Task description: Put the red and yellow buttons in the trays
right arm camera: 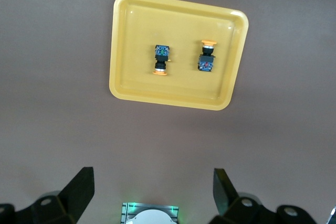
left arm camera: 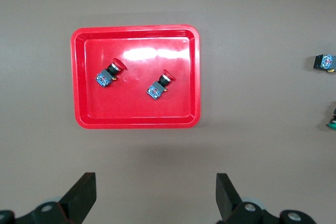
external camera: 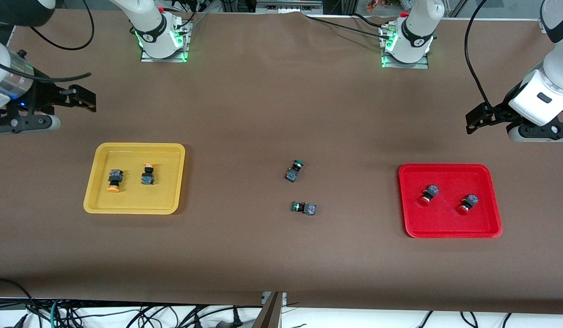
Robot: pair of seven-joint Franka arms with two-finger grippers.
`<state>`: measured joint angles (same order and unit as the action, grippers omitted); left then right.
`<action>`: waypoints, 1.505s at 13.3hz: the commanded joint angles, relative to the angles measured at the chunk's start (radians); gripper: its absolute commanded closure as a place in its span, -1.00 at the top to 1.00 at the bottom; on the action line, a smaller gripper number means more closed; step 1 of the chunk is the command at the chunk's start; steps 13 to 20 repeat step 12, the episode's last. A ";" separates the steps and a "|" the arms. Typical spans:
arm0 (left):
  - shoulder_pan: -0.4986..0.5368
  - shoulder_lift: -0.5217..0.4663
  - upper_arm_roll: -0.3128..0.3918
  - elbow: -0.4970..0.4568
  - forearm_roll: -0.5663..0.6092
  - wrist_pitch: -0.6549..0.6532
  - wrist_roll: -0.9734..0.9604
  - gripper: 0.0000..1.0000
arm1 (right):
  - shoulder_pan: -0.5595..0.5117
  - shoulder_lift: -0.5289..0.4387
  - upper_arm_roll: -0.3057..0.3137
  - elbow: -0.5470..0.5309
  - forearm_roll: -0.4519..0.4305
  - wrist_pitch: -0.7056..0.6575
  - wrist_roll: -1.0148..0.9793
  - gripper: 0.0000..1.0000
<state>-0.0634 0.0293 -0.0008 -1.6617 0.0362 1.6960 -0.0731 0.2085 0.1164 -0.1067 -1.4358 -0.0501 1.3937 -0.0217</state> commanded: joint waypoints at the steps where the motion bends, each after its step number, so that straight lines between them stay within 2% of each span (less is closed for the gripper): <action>1: -0.001 0.003 0.001 0.016 -0.019 -0.004 -0.007 1.00 | -0.064 -0.053 0.044 0.006 0.012 -0.021 -0.020 0.99; 4: -0.001 0.003 0.001 0.016 -0.019 -0.002 -0.005 1.00 | -0.132 -0.067 0.157 0.000 0.009 -0.021 -0.001 0.99; 5: -0.001 0.003 0.001 0.016 -0.019 -0.004 -0.005 1.00 | -0.139 -0.067 0.169 0.000 0.010 -0.022 0.026 0.99; 20: -0.001 0.004 0.001 0.016 -0.019 -0.004 -0.007 1.00 | -0.139 -0.053 0.163 0.009 0.002 -0.044 0.049 0.99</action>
